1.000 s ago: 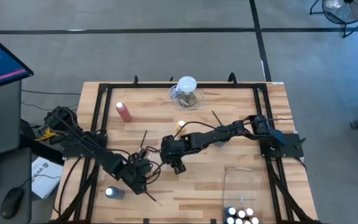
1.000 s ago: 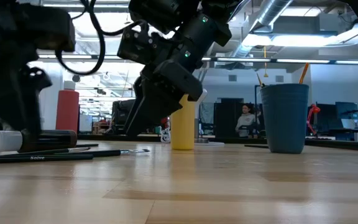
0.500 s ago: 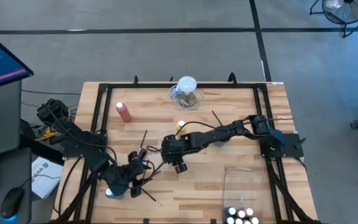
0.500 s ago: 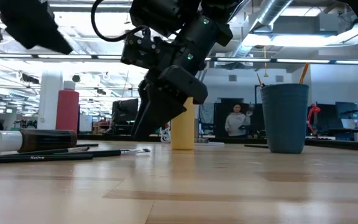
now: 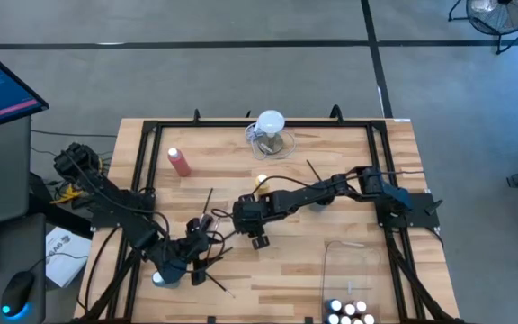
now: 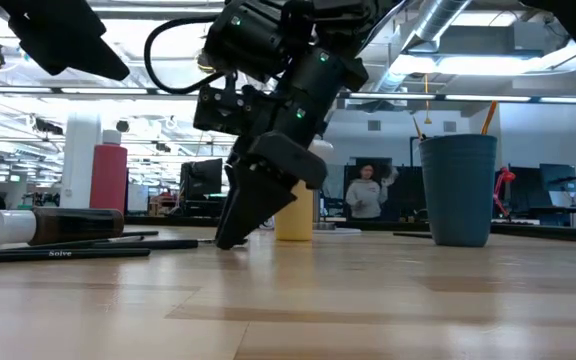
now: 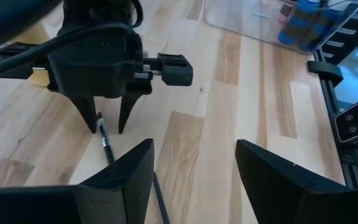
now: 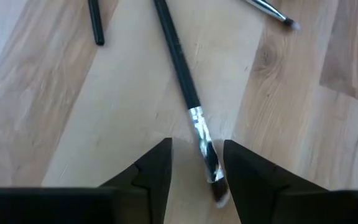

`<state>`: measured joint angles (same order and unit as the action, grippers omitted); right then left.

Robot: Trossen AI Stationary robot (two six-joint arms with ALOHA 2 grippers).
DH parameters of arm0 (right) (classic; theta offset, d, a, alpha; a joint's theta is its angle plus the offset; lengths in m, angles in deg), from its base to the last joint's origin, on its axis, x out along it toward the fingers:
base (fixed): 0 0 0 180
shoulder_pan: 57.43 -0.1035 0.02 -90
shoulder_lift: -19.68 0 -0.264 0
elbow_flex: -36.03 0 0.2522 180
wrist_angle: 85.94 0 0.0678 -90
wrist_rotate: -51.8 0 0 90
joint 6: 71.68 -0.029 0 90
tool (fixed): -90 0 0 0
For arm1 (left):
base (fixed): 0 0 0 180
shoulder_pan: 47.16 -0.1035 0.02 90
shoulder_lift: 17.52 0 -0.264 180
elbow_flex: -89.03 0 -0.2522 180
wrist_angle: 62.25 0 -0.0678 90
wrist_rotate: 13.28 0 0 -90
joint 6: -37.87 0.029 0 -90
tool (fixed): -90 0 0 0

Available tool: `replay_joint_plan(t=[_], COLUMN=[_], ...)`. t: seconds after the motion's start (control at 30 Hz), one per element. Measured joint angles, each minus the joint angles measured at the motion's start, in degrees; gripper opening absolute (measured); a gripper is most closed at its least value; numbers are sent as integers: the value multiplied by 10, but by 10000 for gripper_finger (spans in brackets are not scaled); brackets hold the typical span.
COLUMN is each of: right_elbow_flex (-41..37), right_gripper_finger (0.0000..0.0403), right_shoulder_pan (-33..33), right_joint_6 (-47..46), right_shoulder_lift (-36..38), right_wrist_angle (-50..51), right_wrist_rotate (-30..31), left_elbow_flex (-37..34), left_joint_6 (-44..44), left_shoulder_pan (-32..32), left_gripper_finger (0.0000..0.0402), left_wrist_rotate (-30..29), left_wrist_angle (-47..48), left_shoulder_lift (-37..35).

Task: Pick & Place Paint Supplies
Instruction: Put the black silver paintbrush into the blue cup

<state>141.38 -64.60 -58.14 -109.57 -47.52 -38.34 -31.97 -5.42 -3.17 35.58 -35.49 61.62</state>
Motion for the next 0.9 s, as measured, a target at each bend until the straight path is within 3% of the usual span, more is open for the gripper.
replay_joint_plan(t=[0.4,0.73,0.9], right_elbow_flex=[2,2,2], right_gripper_finger=[103,9,18], right_shoulder_pan=[-21,-22,-22], right_joint_6=[-30,-52,-74], right_shoulder_lift=[-21,-20,-20], right_wrist_angle=[13,17,17], right_wrist_rotate=[29,30,30], left_elbow_flex=[0,-1,-1], left_joint_6=[-5,-18,2], left_shoulder_pan=[-4,-30,-30], left_gripper_finger=[193,191,191], left_wrist_rotate=[14,84,67], left_wrist_angle=[0,0,11], left_shoulder_lift=[1,45,52])
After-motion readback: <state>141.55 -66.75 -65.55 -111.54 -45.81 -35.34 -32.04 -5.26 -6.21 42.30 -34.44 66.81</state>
